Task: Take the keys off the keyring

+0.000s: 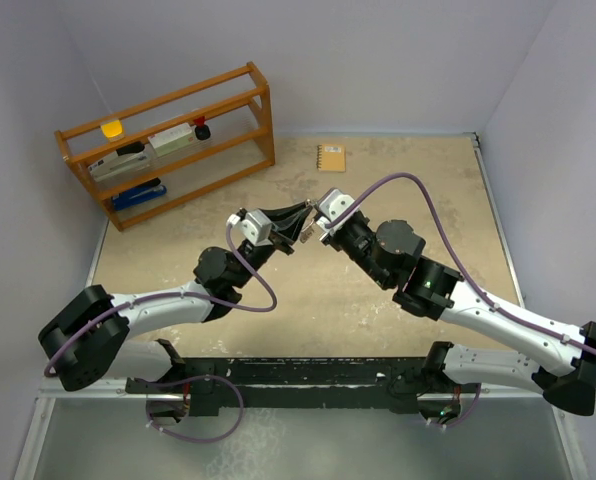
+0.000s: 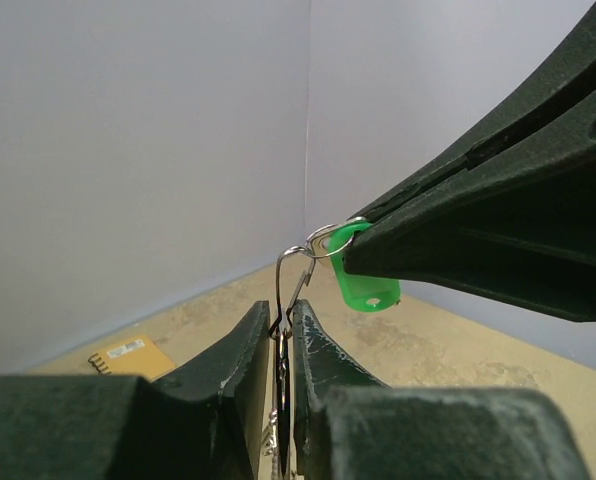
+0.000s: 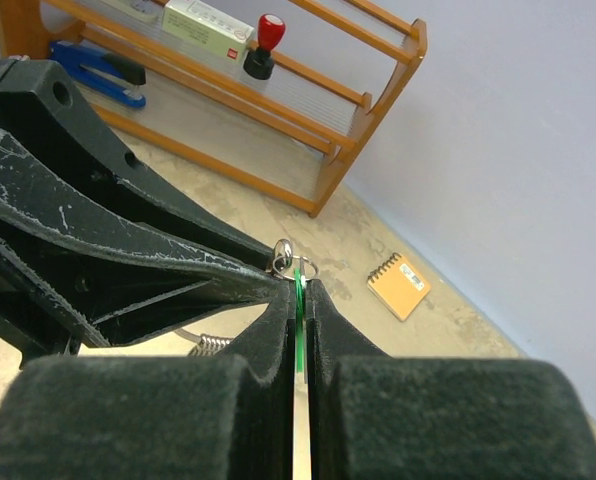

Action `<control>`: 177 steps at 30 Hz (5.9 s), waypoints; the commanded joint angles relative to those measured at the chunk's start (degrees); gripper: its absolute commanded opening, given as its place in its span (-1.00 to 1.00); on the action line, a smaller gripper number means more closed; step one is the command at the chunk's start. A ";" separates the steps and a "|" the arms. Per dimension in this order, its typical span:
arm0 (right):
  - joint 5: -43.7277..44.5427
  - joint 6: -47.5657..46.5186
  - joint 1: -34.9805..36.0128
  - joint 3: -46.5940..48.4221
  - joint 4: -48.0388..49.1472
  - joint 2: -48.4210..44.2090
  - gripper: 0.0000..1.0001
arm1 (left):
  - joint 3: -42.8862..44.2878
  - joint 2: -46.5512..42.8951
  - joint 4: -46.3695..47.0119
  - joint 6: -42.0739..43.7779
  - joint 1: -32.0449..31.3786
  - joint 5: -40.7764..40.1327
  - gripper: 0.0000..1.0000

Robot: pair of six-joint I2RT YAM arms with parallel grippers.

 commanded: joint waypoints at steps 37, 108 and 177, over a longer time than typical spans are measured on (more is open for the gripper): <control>0.80 0.56 0.32 0.30 4.99 -1.24 -1.00 | 0.09 -0.98 7.05 -2.55 -0.26 2.65 -0.12; -0.22 0.01 0.93 -0.16 4.75 -2.68 -1.00 | 4.02 5.44 6.49 -0.07 -1.79 -2.17 -0.23; 1.31 1.09 1.00 -0.31 2.52 -4.39 -1.00 | 6.57 2.10 -4.12 10.26 -1.96 -4.40 -1.00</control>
